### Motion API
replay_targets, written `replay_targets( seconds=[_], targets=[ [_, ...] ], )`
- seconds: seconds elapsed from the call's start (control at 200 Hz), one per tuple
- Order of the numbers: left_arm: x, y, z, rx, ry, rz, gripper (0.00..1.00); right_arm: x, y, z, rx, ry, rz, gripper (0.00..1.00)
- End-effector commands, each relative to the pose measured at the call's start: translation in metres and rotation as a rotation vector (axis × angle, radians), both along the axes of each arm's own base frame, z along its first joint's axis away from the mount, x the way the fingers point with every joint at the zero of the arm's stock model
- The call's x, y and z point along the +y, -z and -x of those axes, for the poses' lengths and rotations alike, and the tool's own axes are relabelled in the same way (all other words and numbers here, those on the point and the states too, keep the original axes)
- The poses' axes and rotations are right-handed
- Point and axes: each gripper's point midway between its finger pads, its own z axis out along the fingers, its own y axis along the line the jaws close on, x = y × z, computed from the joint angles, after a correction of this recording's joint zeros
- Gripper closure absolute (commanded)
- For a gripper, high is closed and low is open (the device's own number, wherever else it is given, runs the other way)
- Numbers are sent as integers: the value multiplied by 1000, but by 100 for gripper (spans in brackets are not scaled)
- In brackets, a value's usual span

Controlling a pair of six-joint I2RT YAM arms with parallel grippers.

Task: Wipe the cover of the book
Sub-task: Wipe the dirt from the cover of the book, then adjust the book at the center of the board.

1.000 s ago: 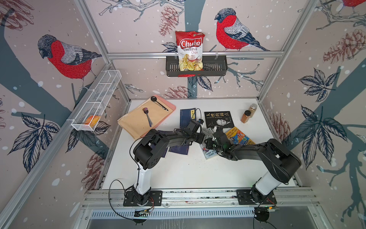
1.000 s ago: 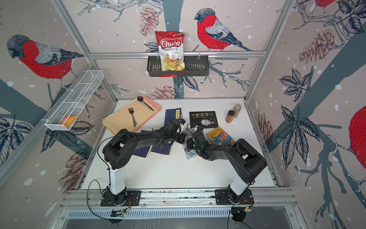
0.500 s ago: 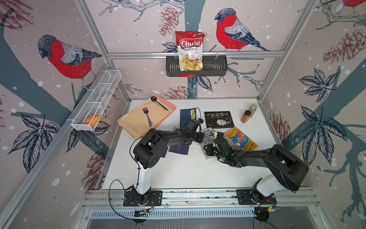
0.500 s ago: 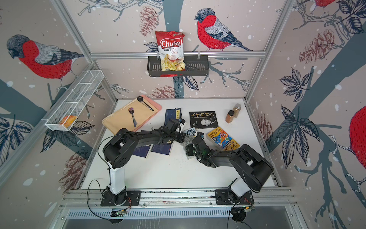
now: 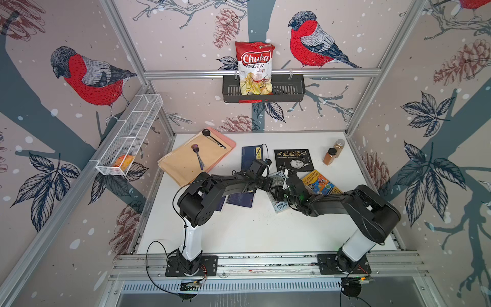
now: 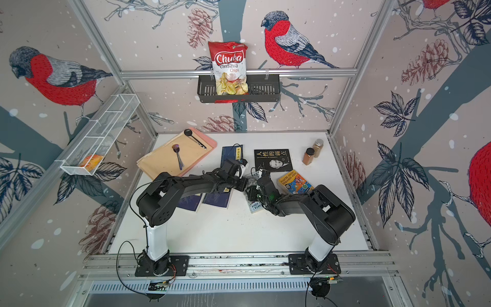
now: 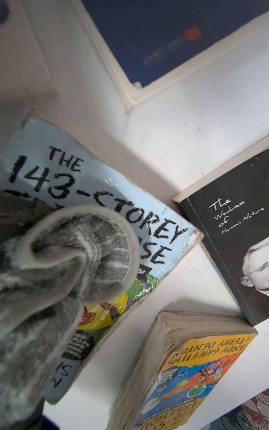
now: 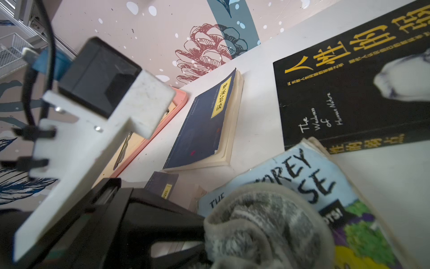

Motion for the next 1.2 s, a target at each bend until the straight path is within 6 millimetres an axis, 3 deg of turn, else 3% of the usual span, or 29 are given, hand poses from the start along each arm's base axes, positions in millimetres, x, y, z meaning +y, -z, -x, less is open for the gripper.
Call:
replay_targets(
  seconds=[0.0, 0.07, 0.18, 0.41, 0.625, 0.85, 1.021, 1.196],
  targets=[
    [27, 23, 22, 114, -7, -148, 94, -41, 41, 37, 181, -2, 222, 58],
    [24, 15, 17, 98, -4, -145, 92, -40, 25, 32, 148, -10, 217, 48],
    [20, 0, 10, 70, -3, -134, 90, -43, 0, 22, 101, -10, 210, 43],
    [17, -25, 4, 26, -12, -110, 81, -73, -30, 6, 38, 49, 189, 33],
    [25, -22, 8, 40, -39, -127, 77, -92, -32, -6, 32, 105, 164, 30],
    [32, 1, 9, 77, -58, -180, 76, -91, -10, -16, 90, 94, 189, 33],
    [28, 7, 9, 87, -49, -181, 76, -75, -7, -1, 107, 43, 169, 36],
    [22, 7, 16, 95, -6, -162, 76, -55, -6, 33, 134, -22, 168, 38]
  ],
)
